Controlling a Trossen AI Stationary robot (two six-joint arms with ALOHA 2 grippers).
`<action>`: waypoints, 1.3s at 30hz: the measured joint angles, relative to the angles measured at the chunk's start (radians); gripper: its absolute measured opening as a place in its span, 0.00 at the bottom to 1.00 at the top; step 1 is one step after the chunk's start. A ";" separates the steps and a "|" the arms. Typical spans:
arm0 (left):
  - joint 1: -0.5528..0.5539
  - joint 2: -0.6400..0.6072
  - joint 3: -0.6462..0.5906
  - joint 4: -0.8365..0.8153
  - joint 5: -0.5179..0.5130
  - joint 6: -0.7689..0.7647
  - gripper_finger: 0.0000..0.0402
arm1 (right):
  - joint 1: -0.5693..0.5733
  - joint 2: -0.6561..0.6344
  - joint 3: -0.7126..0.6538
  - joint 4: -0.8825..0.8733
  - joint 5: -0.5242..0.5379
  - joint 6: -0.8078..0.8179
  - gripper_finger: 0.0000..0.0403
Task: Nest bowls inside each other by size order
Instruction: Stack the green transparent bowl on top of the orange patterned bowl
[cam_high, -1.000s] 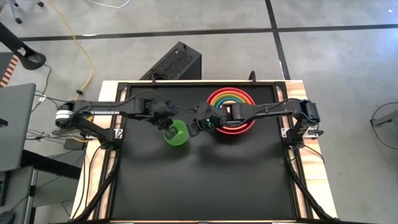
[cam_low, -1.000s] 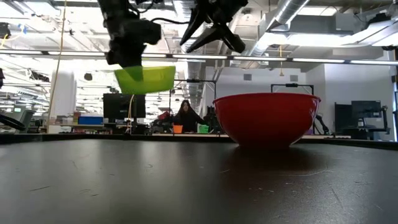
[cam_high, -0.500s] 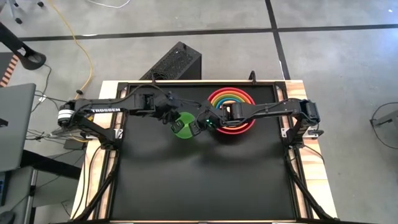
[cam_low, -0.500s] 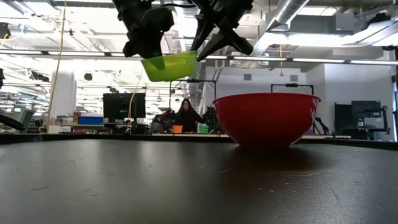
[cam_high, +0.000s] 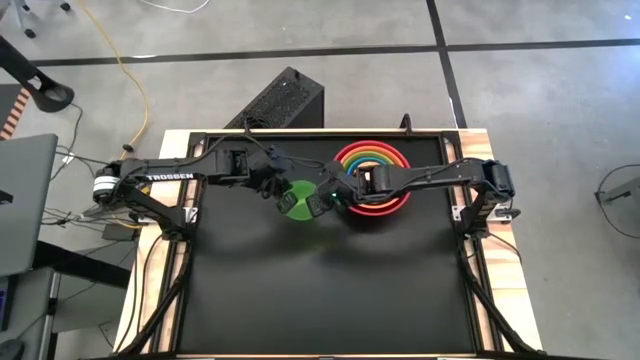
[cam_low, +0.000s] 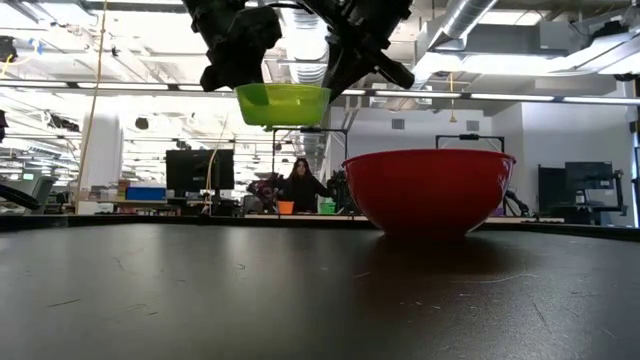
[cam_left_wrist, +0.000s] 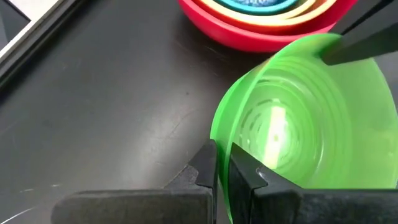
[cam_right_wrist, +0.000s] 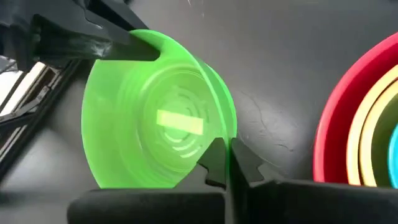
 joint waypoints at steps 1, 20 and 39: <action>0.000 0.000 0.000 0.002 -0.006 -0.002 0.00 | -0.003 0.000 0.000 -0.002 -0.001 0.000 0.02; 0.000 -0.158 0.000 0.084 -0.010 0.139 0.28 | -0.032 -0.024 -0.001 -0.213 -0.115 -0.004 0.00; 0.128 -0.606 -0.541 0.538 0.271 -0.047 0.28 | -0.156 -0.453 -0.148 -0.308 -0.064 -0.090 0.00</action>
